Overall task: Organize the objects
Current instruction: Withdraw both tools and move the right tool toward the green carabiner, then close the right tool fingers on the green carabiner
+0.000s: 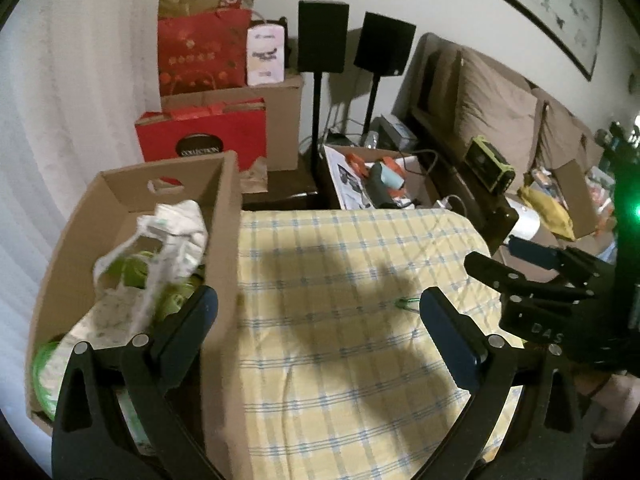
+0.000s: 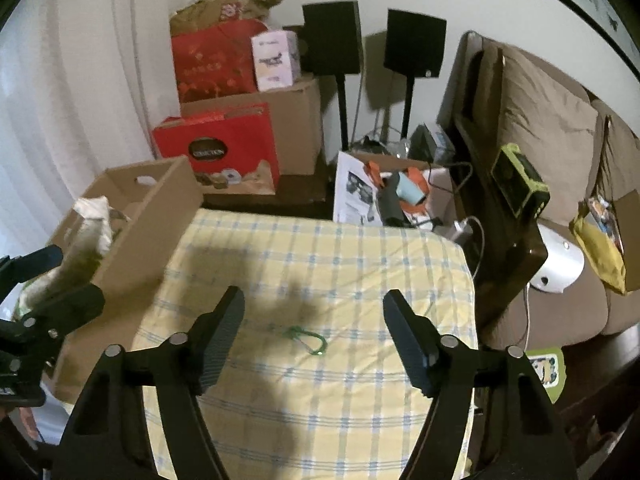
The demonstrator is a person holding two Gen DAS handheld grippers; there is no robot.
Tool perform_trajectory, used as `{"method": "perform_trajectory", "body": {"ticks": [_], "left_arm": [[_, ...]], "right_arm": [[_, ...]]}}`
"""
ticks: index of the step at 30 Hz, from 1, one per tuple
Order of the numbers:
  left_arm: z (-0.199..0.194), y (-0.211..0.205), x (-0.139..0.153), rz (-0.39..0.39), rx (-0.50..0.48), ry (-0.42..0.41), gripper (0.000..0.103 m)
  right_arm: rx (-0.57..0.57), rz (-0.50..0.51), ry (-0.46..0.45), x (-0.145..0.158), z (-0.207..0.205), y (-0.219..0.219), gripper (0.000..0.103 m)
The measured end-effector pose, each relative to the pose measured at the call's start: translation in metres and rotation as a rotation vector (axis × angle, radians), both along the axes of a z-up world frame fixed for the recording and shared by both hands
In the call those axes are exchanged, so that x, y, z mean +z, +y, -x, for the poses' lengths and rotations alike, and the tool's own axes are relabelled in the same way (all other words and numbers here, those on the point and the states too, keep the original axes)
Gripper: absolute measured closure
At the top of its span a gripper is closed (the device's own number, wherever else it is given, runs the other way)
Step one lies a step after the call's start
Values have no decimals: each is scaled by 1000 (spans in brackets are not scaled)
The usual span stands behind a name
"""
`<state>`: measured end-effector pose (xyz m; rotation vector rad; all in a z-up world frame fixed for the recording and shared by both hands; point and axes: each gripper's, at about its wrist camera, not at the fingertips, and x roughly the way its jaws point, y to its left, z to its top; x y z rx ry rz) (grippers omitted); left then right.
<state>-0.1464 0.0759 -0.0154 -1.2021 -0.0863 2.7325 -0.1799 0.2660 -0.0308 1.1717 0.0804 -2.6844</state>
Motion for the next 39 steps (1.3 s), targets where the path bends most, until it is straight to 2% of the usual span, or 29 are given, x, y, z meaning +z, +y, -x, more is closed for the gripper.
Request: {"method": "perform_trajectory", "body": {"ticks": [7,10,15,16,17,23,35,39], "left_arm": [[12,10,-17,-7,-8,-39,3],[15,17,-24,6,-22,-48,7],[21,25,-31,11,-35,-67,12],[23,26,-33,13,-38,-73,17],[25,27,-36,16,-40,-80,21],[34,36,-52,17,-54,-112,26],[44,38,-76,-5,-62,-169,26],[46,37,-80,-26,-62,-190,26]], "right_arm": [[15,-15,-82,-42,15,4,48],[20,-10,-109,-59,20,5,56],[55,-15,-139,-80,28,1,62],[68,-20,-145,-84,30,-1,65],[77,-27,-147,-88,31,-2,65],[127,-50,-157,-104,37,-9,66],[216,-97,-133,-115,31,-19,67],[231,-82,-139,-116,30,-18,65]]}}
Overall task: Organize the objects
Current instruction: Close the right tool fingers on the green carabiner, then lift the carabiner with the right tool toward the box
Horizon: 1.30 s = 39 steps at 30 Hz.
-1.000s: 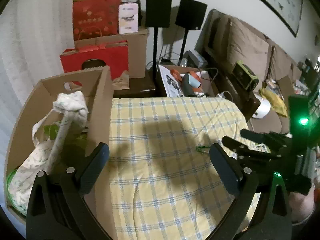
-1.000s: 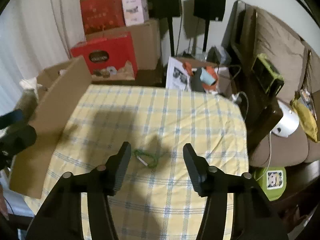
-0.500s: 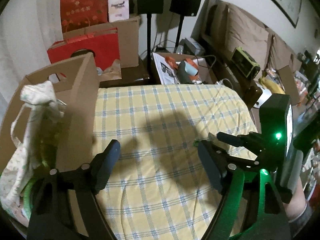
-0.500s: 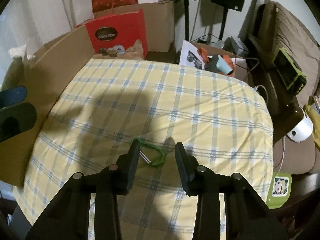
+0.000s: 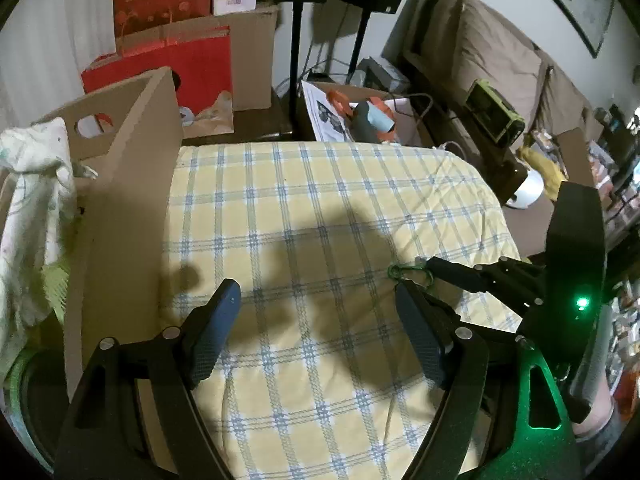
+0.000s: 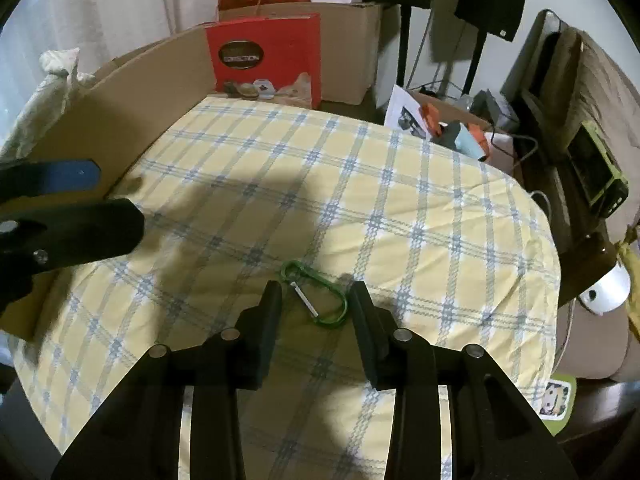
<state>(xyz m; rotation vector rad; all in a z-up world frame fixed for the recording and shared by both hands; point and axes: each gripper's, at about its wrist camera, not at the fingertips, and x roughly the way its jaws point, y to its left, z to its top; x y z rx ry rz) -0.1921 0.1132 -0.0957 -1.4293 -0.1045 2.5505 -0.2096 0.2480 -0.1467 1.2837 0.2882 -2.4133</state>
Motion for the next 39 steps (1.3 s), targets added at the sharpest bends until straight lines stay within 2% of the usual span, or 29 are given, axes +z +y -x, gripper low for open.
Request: {"method": "perform_trajectory", "body": {"ticks": [3,5,6,13,17,24,25,27,29,31,36,39], "left_arm": [[1,-1,-1,-9,-1,-9,26],[2,-1,-2,-18,0,-14,26],[2,-1,-2,-23,0,-16,26],[2,-2,-4,-76,-8,-44,26],[3,-3,-4,-114,-8,-58,26],[5,-9,-1,-240,-10,-92,26],[5,-10,0,-247,-7,-90,28],[5,-12,4,-257,-3,-85,39],[6,-16,8,-265,4,-82,57],[6,-22,11,-284,15,-78,63],[5,-38,18,-359,42,-77,67],[2,-46,24,-384,51,-69,77]], "right_arm": [[6,-8,9,0,0,0,67],[7,-5,16,0,-2,-2,78],[8,-5,19,0,-2,-2,80],[-23,57,10,4,-4,4,82],[-21,68,35,15,-9,4,82],[19,106,74,45,-25,-6,82],[26,109,79,49,-28,-9,82],[47,116,91,58,-33,-15,82],[65,122,99,65,-38,-22,82],[86,129,111,72,-43,-29,82],[116,147,126,84,-52,-44,82],[129,175,118,90,-53,-51,82]]}}
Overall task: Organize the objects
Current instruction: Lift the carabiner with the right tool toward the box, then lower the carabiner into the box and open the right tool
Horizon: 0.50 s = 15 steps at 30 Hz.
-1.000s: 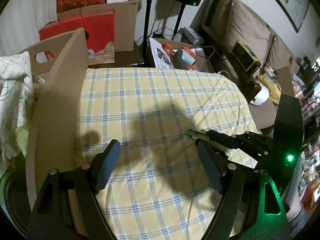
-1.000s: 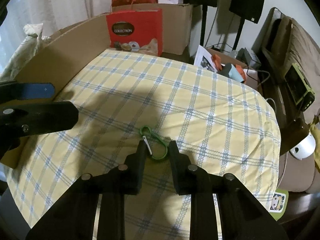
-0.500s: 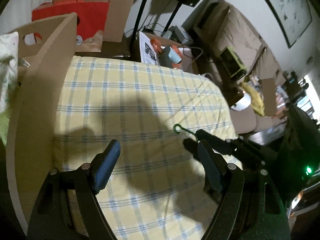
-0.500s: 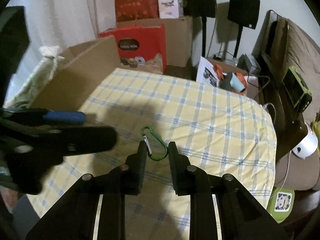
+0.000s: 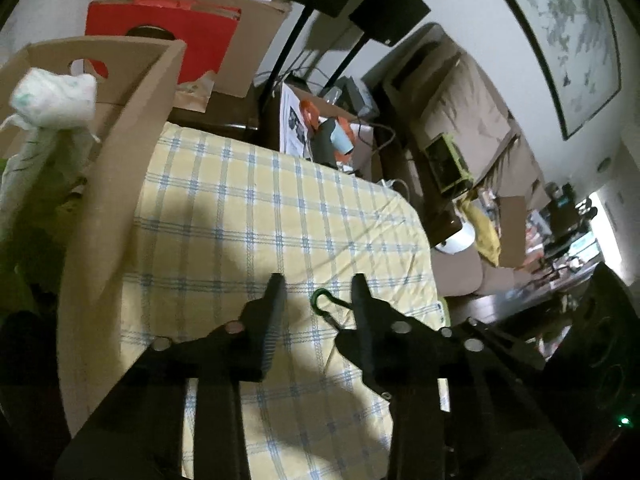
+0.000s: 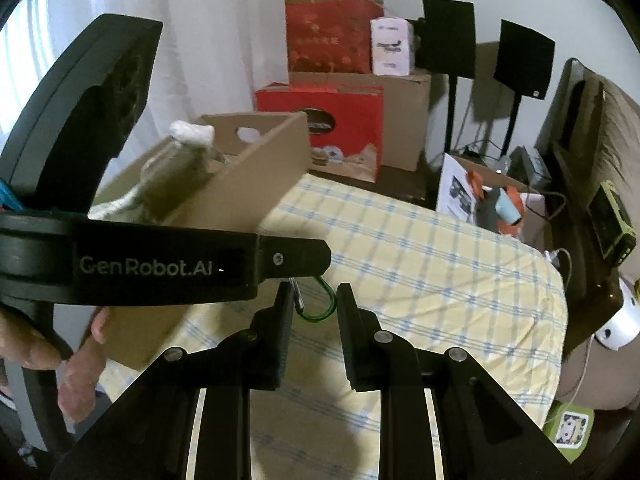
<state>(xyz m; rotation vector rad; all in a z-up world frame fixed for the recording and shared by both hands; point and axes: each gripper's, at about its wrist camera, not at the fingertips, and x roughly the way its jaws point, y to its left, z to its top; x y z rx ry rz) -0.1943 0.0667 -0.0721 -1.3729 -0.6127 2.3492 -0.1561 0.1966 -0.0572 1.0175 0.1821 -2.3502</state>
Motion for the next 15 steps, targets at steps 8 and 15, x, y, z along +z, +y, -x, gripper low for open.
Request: {"method": "perform_trajectory", "body": {"ticks": [8,15], "left_arm": [[-7,-31,16,-59,47,19,88],[-13,-67,35,-53,98,47,88]], "right_arm": [[37,20,20,19,-4,-26,82],[89,31,41,35,-9,-61,82]]}}
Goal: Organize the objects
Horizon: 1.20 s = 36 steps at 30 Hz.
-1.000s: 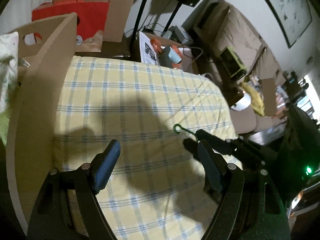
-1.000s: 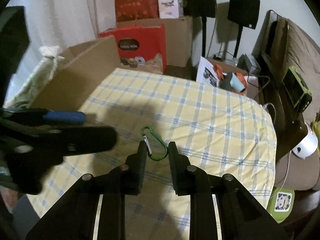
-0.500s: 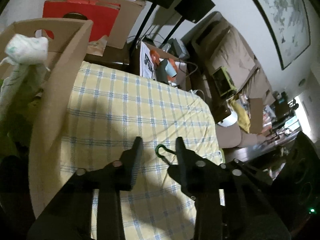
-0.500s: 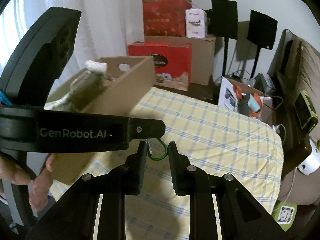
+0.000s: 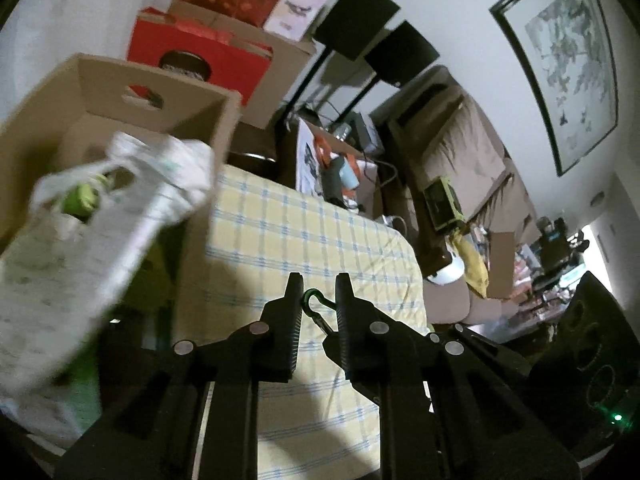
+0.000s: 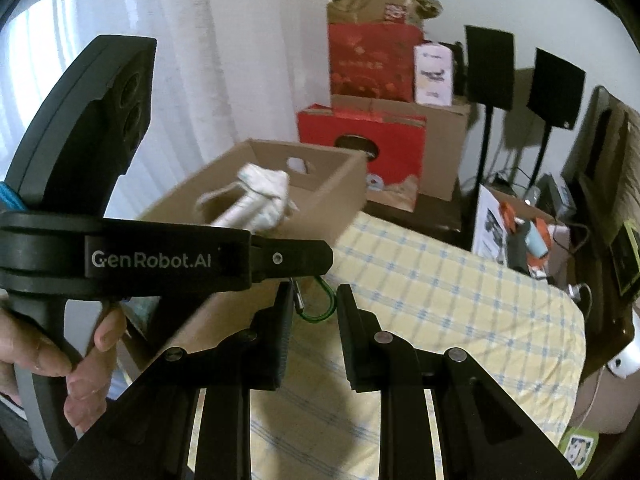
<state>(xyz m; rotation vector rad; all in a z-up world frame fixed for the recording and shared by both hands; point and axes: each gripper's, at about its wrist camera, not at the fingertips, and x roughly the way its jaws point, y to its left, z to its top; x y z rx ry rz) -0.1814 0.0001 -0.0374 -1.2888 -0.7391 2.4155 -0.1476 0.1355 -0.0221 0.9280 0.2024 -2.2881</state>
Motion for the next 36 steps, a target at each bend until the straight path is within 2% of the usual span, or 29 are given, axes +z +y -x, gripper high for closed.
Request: {"method": "perform_trajectory", "body": {"ticks": [16,21,22,24,25,26,29,32,36], "left_arm": [[-8,-77,14,67,102,-2,88],[-8,-97,12,98,146,-10,88],[-8,-102,12,111,165,-11,87],[-8,-111,12,135,196,-12,75],[-10,-116,13,141,210,-11,67],[-12,-120,13,144,222,-7,64],[-17,-127,12,175,234,-2,62],[-21,-126,13,215,231,6,59],[-32,-115,18,286,222,38,51]], "right_arm": [[96,52,-38,6,9,-79,81],[109,29,-25,1,13,-106,81],[111,13,-30,-2,16,-112,81],[98,-15,-34,-5,20,-119,80],[94,-12,-32,-5,21,-118,78],[91,-4,-32,-4,21,-117,74],[73,31,-26,3,19,-106,66],[53,40,-8,12,16,-92,65],[10,33,31,22,6,-71,59]]}}
